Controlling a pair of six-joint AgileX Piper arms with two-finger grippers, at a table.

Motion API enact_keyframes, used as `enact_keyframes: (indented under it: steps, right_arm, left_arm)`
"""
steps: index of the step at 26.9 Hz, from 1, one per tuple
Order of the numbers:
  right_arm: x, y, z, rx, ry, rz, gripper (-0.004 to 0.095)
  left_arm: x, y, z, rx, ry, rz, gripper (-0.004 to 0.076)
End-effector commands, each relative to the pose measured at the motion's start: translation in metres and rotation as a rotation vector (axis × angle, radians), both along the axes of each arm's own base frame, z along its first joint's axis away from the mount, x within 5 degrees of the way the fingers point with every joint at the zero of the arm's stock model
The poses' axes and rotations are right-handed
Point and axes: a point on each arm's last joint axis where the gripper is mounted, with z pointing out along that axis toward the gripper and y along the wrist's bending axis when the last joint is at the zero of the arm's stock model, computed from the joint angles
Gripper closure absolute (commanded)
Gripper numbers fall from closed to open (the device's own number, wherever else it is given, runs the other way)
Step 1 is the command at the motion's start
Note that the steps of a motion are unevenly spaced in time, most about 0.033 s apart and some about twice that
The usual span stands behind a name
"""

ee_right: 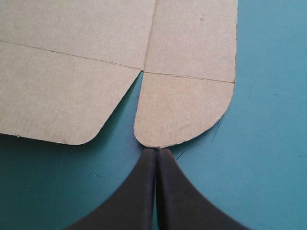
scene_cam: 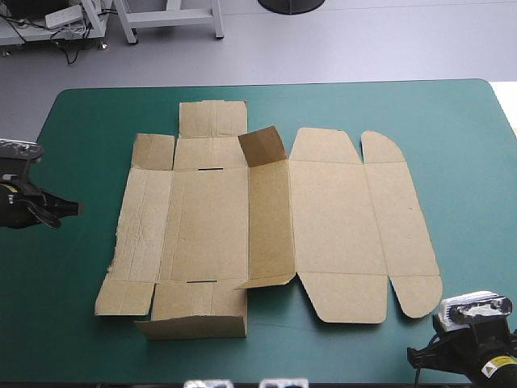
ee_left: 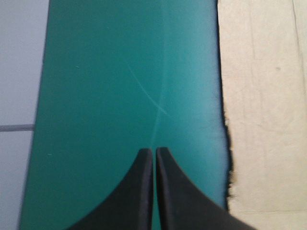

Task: Fold the box

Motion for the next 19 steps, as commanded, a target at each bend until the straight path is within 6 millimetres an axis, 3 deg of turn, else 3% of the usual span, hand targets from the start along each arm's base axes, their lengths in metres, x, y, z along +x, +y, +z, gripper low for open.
enact_keyframes:
  steps: [1,7,16,18,19]
  right_arm:
    - [0.003,-0.001,0.011,-0.012,-0.064,-0.003,0.0913]
    - [0.003,-0.003,0.01,-0.03,-0.062,-0.009,0.0913]
    - [0.003,-0.003,0.01,-0.037,-0.062,-0.011,0.0913]
    - [0.003,-0.003,0.01,-0.043,-0.057,-0.013,0.0913]
    - [0.003,-0.004,0.009,-0.045,-0.053,-0.013,0.0913]
  left_arm:
    - [0.008,0.009,0.006,-0.216,-0.106,0.0,0.0708]
    - [0.024,0.024,-0.038,-0.448,0.185,-0.023,0.0709]
    - [0.049,0.034,-0.072,-0.538,0.271,-0.046,0.0708]
    - [0.054,0.036,-0.084,-0.537,0.319,-0.045,0.0686]
    - [0.058,0.035,-0.095,-0.538,0.366,-0.054,0.0627]
